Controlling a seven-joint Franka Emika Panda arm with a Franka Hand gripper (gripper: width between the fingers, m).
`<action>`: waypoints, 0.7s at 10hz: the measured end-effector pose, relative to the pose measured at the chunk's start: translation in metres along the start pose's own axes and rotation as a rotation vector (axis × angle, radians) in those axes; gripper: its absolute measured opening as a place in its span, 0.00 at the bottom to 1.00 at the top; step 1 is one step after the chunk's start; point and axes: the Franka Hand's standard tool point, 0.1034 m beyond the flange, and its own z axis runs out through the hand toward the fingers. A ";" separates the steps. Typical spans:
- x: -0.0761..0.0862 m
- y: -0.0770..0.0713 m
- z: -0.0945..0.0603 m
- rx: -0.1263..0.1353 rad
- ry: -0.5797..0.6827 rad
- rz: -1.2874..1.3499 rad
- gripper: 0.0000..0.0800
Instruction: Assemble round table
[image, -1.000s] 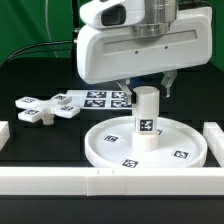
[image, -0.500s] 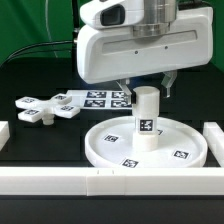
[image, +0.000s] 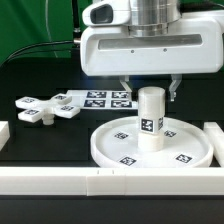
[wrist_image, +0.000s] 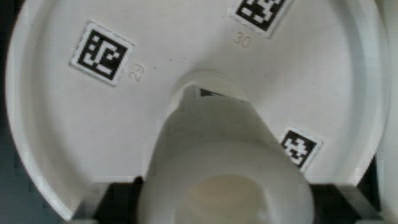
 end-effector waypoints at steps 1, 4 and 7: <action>-0.001 0.000 0.000 0.003 0.005 0.094 0.51; -0.002 -0.001 0.001 0.019 -0.004 0.452 0.51; -0.003 -0.005 0.001 0.026 -0.010 0.646 0.51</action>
Offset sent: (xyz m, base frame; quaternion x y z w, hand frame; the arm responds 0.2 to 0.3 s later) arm -0.0082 0.0106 -0.0051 0.0137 -0.0090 0.3470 0.9377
